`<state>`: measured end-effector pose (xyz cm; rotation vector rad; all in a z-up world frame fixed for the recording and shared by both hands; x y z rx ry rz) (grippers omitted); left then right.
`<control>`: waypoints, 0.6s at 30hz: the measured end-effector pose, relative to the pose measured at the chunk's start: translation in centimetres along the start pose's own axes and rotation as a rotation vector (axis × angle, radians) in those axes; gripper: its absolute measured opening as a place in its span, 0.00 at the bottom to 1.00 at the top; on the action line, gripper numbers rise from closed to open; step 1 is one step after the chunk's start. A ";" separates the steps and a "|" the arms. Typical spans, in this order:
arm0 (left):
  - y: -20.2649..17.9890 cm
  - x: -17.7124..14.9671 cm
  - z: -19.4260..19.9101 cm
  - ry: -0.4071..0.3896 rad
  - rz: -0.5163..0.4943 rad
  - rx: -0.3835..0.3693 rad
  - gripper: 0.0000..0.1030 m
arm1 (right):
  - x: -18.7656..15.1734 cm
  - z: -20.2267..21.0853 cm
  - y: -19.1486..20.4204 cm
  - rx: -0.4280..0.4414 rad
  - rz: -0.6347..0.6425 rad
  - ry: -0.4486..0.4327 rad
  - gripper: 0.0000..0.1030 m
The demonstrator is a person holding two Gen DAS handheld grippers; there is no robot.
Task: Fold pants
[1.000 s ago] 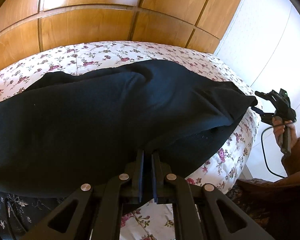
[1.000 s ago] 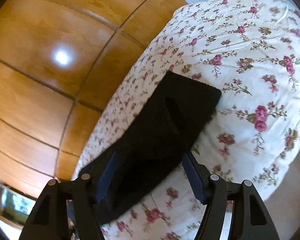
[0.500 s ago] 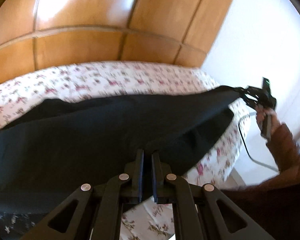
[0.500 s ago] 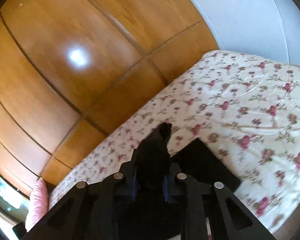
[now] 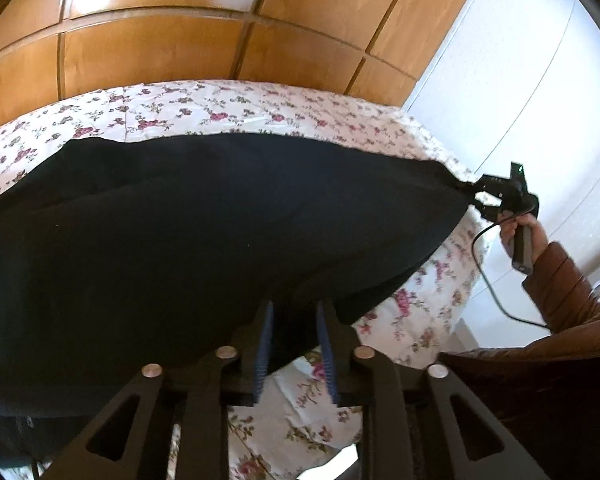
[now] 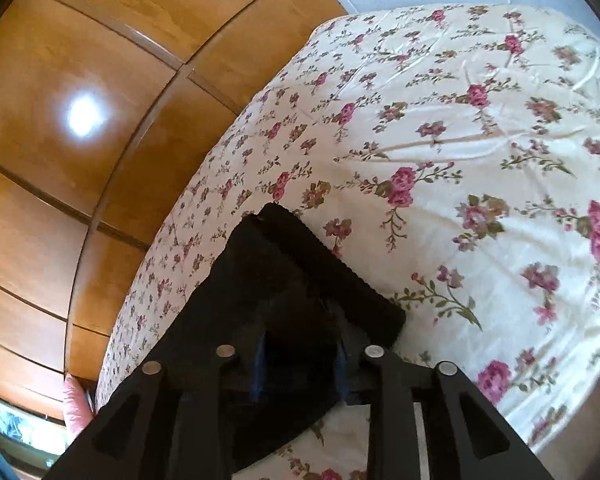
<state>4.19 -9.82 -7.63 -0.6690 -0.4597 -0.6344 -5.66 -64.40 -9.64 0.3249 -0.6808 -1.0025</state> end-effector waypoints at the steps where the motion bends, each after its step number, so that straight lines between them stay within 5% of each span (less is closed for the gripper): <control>1: 0.0 -0.1 0.6 -0.016 0.010 -0.004 0.27 | -0.1 0.6 -0.1 -0.005 -0.004 -0.009 0.42; 5: 0.9 -0.4 3.2 -0.069 0.067 0.004 0.31 | -0.7 3.7 0.7 -0.184 0.055 -0.113 0.59; 8: 2.3 -0.9 6.1 -0.126 0.127 0.014 0.32 | -1.7 5.7 2.5 -0.241 0.130 -0.174 0.59; 13: 8.1 -2.8 11.8 -0.253 0.344 0.082 0.40 | -4.9 5.6 9.0 -0.114 0.293 -0.132 0.59; 16: 13.9 -4.1 15.7 -0.349 0.572 0.144 0.42 | -8.4 3.6 14.9 0.007 0.445 -0.038 0.59; 18: 17.0 -5.0 18.0 -0.403 0.689 0.198 0.52 | -11.4 2.1 18.8 0.082 0.558 0.038 0.59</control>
Point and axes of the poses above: each gripper's, at about its wrist camera, not at the fingertips, and z roughly against the way its jaws point, y to its left, x to its top, the point moved 4 cm from there along -z, roughly the way its jaws point, and after that the axes turned 6 degrees about -x, right-handed, at the moved point
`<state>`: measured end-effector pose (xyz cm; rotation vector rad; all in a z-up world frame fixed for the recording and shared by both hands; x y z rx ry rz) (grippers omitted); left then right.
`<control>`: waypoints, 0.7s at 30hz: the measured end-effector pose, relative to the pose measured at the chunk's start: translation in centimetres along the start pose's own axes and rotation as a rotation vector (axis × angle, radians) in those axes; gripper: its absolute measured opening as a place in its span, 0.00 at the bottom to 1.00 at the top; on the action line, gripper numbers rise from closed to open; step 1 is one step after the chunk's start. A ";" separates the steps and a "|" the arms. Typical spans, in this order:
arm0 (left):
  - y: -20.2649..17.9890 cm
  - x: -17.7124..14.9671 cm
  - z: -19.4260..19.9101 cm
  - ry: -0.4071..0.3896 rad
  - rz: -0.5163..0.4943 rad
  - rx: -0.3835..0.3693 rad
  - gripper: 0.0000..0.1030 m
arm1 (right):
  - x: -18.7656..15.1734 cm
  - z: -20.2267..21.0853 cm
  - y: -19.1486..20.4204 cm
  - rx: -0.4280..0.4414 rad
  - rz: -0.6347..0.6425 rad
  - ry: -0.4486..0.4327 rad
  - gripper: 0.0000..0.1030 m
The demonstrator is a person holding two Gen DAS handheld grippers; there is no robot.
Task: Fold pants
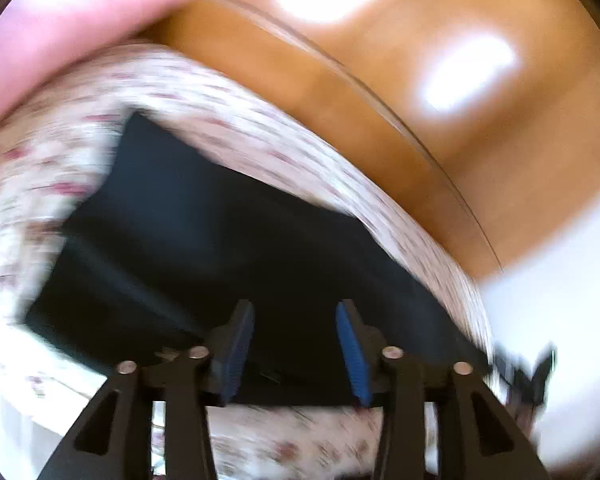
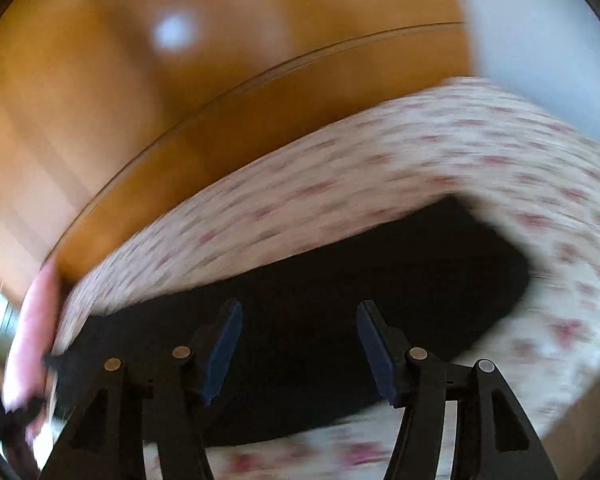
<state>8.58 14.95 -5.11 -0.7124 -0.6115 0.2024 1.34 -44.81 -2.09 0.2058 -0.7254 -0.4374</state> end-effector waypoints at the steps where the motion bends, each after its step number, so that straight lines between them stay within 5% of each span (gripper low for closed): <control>1: 1.7 1.3 1.1 -0.054 0.051 0.025 0.55 | -0.5 -0.9 2.4 0.050 0.053 0.029 0.59; 4: 4.9 4.4 3.5 -0.161 0.089 0.067 0.63 | -2.3 -3.1 9.0 0.173 0.207 0.117 0.59; 9: 7.4 5.7 2.8 -0.104 0.091 0.107 0.70 | -5.0 -5.8 16.3 0.293 0.338 0.220 0.59; 15: 11.0 2.3 1.6 -0.047 0.277 0.109 0.65 | -7.0 -7.0 20.9 0.346 0.440 0.271 0.59; 21: 11.7 2.2 0.4 -0.063 0.318 0.140 0.56 | -8.7 -8.0 22.7 0.342 0.496 0.319 0.59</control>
Point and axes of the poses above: each gripper's, at about its wrist camera, not at the fingertips, and z roughly against the way its jaws point, y to its left, x to its top, the point moved 4 cm from there along -z, roughly the way its jaws point, and after that the axes turned 6 degrees about -x, right-handed, at the moved point
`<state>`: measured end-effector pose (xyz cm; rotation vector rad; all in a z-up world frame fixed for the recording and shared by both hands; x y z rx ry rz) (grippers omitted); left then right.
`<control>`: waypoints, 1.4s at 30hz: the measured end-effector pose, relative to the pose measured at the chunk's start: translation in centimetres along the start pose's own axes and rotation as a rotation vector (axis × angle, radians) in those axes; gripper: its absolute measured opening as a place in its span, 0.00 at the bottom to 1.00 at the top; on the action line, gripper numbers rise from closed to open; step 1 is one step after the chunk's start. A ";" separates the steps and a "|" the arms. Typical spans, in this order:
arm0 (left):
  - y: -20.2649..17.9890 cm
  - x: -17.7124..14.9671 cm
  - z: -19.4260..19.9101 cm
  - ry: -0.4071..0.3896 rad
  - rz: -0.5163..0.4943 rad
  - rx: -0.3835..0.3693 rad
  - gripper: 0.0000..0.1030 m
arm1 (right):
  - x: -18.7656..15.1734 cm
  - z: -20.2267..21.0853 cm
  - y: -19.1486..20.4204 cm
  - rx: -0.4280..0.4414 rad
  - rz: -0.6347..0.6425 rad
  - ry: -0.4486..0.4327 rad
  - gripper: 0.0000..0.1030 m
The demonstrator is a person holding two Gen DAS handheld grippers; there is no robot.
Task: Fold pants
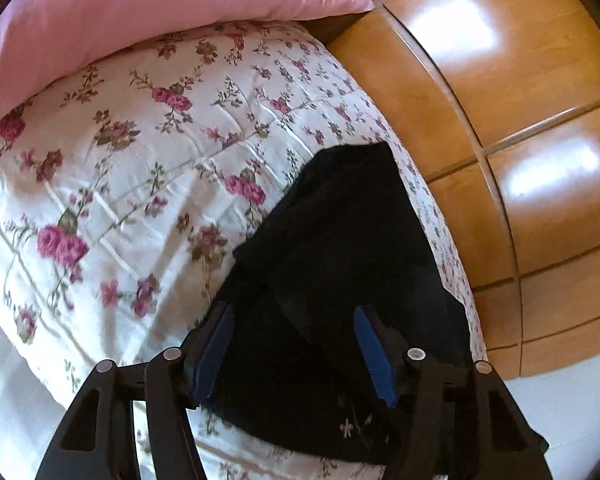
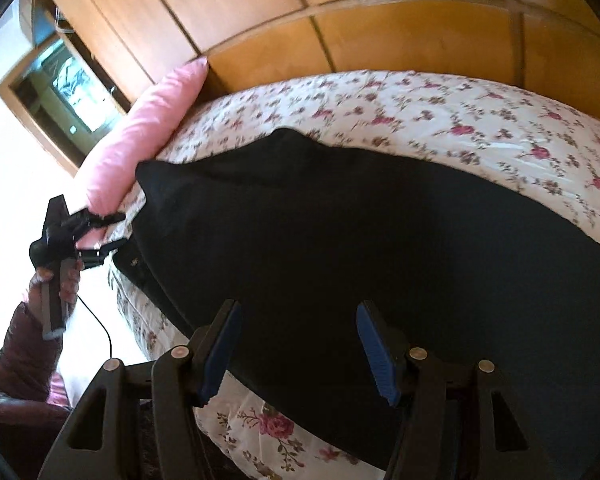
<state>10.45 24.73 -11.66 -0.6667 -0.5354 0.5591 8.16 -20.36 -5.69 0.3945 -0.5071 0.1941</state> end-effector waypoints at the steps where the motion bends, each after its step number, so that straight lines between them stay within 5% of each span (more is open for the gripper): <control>1: -0.1 0.2 -0.3 -0.006 -0.006 0.022 0.52 | -0.1 -0.2 0.2 0.003 0.004 0.003 0.59; 5: -0.8 0.7 -0.8 -0.028 -0.059 0.078 0.33 | -0.8 -0.7 1.0 0.018 0.029 0.018 0.60; 7: -1.2 0.7 -1.2 -0.034 -0.094 0.111 0.14 | -1.2 -1.2 1.3 0.005 0.055 0.028 0.61; 9: -1.4 0.7 -0.8 -0.055 -0.118 0.120 0.09 | -1.4 -1.6 1.7 -0.010 0.084 0.034 0.61; 18: -5.2 -0.1 6.0 -0.220 -0.203 0.000 0.07 | -1.8 -1.3 1.7 -0.016 0.117 0.016 0.61; 21: -4.2 -1.4 7.2 -0.212 -0.186 0.005 0.07 | -2.5 -0.2 1.9 0.029 0.126 0.014 0.64; 25: -0.2 -2.6 4.8 -0.129 -0.087 0.088 0.07 | -3.8 -0.6 1.7 -0.025 0.176 0.039 0.63; 31: 0.9 -3.1 3.1 -0.114 -0.078 0.130 0.07 | -3.7 -0.7 2.0 -0.086 0.240 0.036 0.08; 36: 0.2 -2.9 4.6 -0.134 -0.098 0.096 0.07 | -4.0 1.1 2.3 -0.074 0.292 0.028 0.06; 42: 1.3 -3.7 2.8 -0.089 -0.136 0.196 0.07 | -4.8 -0.2 1.7 -0.066 0.299 0.096 0.08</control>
Point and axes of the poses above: each gripper's, at about its wrist camera, not at the fingertips, and z roughly against the way its jaws point, y to its left, x to its top, the point moved 4 cm from there along -z, roughly the way its jaws point, and after that the axes turned 6 degrees about -x, right-handed, at the moved point
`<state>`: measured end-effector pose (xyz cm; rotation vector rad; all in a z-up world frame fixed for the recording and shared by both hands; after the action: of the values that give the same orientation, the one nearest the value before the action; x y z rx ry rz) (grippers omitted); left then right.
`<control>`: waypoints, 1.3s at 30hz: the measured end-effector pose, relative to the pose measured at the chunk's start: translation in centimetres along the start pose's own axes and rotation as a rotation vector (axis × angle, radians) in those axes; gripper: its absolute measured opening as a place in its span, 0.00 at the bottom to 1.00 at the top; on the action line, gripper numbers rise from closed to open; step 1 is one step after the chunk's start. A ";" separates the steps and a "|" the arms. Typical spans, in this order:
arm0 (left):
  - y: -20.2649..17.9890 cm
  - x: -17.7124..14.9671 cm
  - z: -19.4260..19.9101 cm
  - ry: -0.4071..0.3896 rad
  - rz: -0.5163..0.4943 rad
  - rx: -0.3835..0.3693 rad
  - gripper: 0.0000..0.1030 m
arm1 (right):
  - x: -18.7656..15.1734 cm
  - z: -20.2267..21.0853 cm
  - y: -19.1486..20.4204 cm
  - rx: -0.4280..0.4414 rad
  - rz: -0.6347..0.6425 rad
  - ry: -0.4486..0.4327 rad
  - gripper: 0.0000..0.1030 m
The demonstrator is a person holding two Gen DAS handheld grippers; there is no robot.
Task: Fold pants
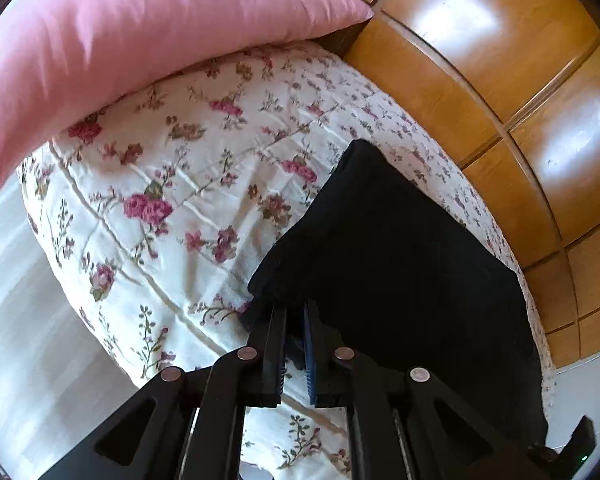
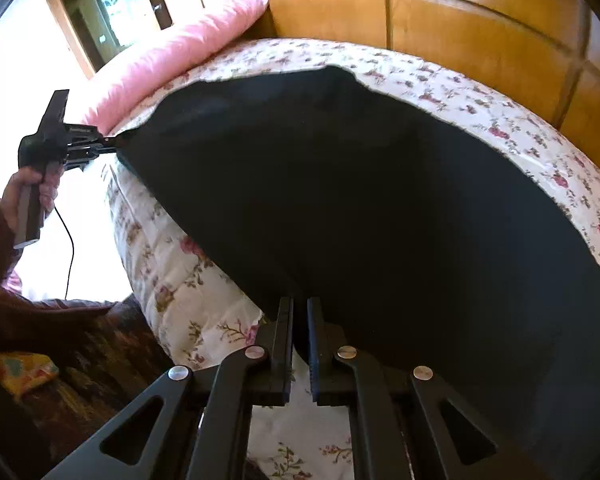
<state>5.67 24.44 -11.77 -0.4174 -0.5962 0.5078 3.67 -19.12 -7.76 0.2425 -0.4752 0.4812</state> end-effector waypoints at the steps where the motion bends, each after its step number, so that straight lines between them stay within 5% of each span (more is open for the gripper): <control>1: -0.1 0.0 0.0 0.005 -0.008 0.004 0.08 | 0.2 0.3 -0.2 0.015 -0.007 0.004 0.09; 3: -0.3 0.1 0.2 0.018 -0.017 0.010 0.10 | 0.9 1.1 -0.7 0.073 -0.020 0.003 0.17; 6: -0.5 0.5 0.8 -0.002 -0.027 0.000 0.14 | 3.1 2.1 -2.3 0.069 -0.050 -0.032 0.42; 12: 0.1 0.3 0.7 0.001 -0.023 0.015 0.20 | 10.6 0.8 -6.2 0.080 -0.208 -0.124 0.42; 21: 0.2 0.2 3.1 -0.050 -0.086 0.117 0.23 | 19.9 -7.7 -5.6 0.040 -0.204 -0.077 0.35; 26: 0.3 0.1 3.4 -0.058 -0.111 0.141 0.23 | 21.4 -11.3 -4.4 0.012 -0.129 -0.020 0.34; 27: 0.5 0.0 3.3 -0.054 -0.107 0.147 0.23 | 21.4 -11.9 -4.1 -0.019 -0.103 -0.010 0.30; 28: 0.7 -0.1 3.3 -0.054 -0.102 0.149 0.23 | 21.5 -12.2 -4.0 -0.051 -0.082 -0.006 0.16; 34: 1.1 -0.4 4.2 -0.093 -0.089 0.129 0.23 | 22.7 -14.3 -6.3 -0.206 -0.142 -0.006 0.00; 39: 0.7 0.2 4.8 -0.120 -0.072 0.085 0.23 | 22.9 -14.9 -6.7 -0.205 -0.125 -0.008 0.00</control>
<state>2.58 26.19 -8.43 -0.2851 -0.6999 0.4902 30.50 -11.08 -10.16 0.0761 -0.5107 0.3072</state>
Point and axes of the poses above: each gripper's, at about its wrist camera, not at the fingertips, and z roughly against the way its jaws point, y to its left, x to its top, the point moved 4 cm from there along -z, roughly the way its jaws point, and after that the axes turned 6 degrees about -x, right-handed, at the moved point
